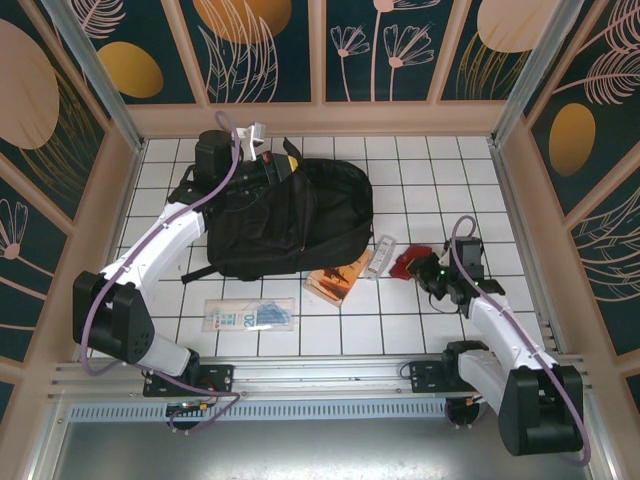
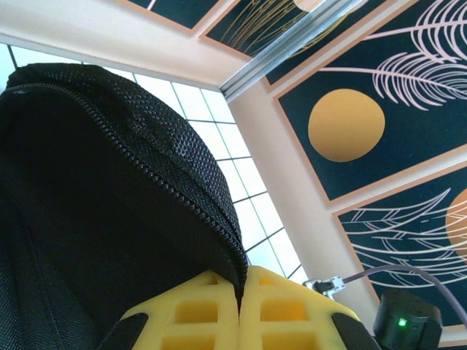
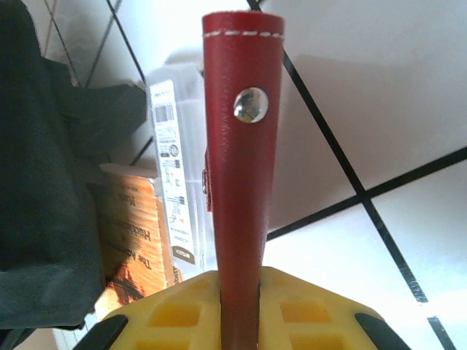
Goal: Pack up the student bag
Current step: Pick up the card holder from the bottom-center of the table, then place the card holder in the student bag.
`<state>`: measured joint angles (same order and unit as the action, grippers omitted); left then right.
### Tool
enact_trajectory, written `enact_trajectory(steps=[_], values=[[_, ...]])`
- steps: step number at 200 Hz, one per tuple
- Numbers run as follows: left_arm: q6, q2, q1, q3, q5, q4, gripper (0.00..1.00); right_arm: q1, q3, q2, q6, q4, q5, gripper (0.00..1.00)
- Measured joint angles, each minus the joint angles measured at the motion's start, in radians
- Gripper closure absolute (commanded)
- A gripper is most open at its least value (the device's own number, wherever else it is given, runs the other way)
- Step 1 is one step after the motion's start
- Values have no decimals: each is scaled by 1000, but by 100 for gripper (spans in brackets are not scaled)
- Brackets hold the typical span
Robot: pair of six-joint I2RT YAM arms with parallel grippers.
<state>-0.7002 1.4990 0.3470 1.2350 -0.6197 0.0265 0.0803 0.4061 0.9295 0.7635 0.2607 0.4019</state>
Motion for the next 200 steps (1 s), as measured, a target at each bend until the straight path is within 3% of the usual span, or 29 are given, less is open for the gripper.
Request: enact_trajectory(steps=[62, 127, 200], values=[[1, 0, 0, 10, -1, -18, 100, 53, 393, 20, -113, 169, -66, 84], [15, 0, 0, 80, 0, -97, 100, 346, 833, 358, -227, 175, -92, 84], [19, -2, 0, 134, -8, -151, 100, 491, 999, 693, -256, 177, -76, 84]])
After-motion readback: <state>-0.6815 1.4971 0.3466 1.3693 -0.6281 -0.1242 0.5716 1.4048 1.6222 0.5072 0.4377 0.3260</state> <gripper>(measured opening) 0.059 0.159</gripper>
